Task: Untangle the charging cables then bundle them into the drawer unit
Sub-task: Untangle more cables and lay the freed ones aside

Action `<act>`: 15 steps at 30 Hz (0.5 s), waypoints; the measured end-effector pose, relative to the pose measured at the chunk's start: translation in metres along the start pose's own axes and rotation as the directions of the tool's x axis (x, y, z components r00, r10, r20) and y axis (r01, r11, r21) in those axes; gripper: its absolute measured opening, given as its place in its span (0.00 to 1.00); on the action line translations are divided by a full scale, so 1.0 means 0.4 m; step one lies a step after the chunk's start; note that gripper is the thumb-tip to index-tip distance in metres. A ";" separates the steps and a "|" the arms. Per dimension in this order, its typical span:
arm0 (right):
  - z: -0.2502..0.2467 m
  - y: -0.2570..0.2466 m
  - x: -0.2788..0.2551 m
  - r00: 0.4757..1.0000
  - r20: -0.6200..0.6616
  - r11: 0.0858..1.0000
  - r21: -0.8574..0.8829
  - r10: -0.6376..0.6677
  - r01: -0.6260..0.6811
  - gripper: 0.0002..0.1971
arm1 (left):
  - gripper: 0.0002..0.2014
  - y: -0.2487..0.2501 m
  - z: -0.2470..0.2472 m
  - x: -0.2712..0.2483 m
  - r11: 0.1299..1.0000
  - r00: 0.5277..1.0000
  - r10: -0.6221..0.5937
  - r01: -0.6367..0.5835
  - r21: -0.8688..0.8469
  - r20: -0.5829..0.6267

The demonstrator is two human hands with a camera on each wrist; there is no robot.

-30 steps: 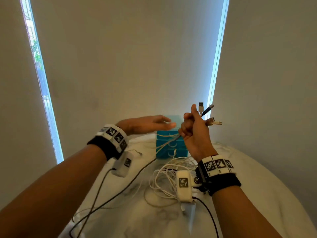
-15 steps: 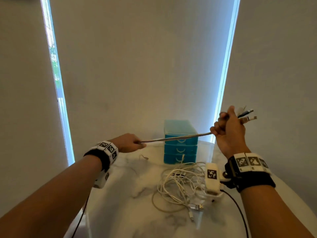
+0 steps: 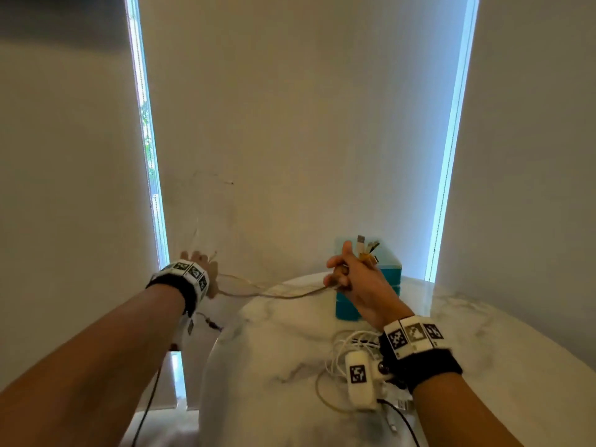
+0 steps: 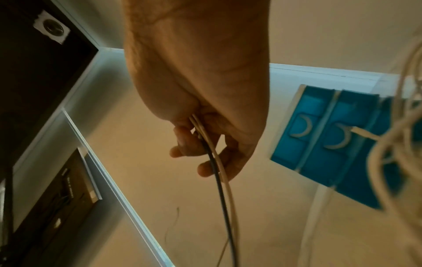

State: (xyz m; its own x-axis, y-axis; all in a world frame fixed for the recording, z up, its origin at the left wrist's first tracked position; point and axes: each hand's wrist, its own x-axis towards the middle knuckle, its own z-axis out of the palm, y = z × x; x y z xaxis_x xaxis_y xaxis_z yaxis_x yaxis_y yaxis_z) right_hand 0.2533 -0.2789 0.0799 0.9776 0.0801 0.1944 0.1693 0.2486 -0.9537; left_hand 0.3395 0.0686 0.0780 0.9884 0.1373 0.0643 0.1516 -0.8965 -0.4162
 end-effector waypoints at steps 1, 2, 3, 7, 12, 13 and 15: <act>-0.010 0.012 -0.004 1.000 -0.022 1.000 0.011 0.021 -0.021 0.27 | 0.39 0.033 0.021 -0.015 0.998 0.983 0.048 -0.040 -0.046 0.178; -0.021 0.021 -0.007 0.998 -0.049 0.999 0.037 0.030 -0.028 0.27 | 0.44 0.064 0.025 -0.027 0.992 0.954 0.108 -0.086 -0.088 0.278; -0.030 0.029 -0.009 0.996 -0.076 0.997 0.074 0.036 -0.031 0.27 | 0.46 0.092 0.015 -0.043 0.981 0.932 0.176 -0.140 -0.135 0.318; -0.060 0.086 -0.012 0.987 -0.124 0.941 0.332 0.105 -0.059 0.27 | 0.31 0.183 -0.055 -0.049 0.836 0.910 0.393 -0.294 -0.463 0.133; -0.102 0.135 -0.009 0.973 -0.223 0.917 0.397 0.056 0.038 0.28 | 0.17 0.356 -0.169 -0.113 0.394 0.741 0.667 -0.433 -0.811 -0.072; -0.113 0.134 -0.009 0.972 -0.232 0.910 0.411 0.046 0.055 0.27 | 0.19 0.393 -0.182 -0.140 0.354 0.701 0.710 -0.433 -0.829 -0.063; -0.138 0.120 -0.012 0.973 -0.226 0.891 0.448 0.038 0.070 0.27 | 0.26 0.454 -0.187 -0.177 0.325 0.620 0.784 -0.446 -0.834 -0.027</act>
State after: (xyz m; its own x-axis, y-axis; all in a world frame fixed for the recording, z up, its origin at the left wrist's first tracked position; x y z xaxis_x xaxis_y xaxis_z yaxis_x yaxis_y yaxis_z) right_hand 0.2636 -0.3205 0.0204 0.9862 -0.1310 0.1016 0.1632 0.6599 -0.7335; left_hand 0.2970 -0.1355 0.0655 0.7321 -0.6288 -0.2620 -0.3924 -0.7037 0.5923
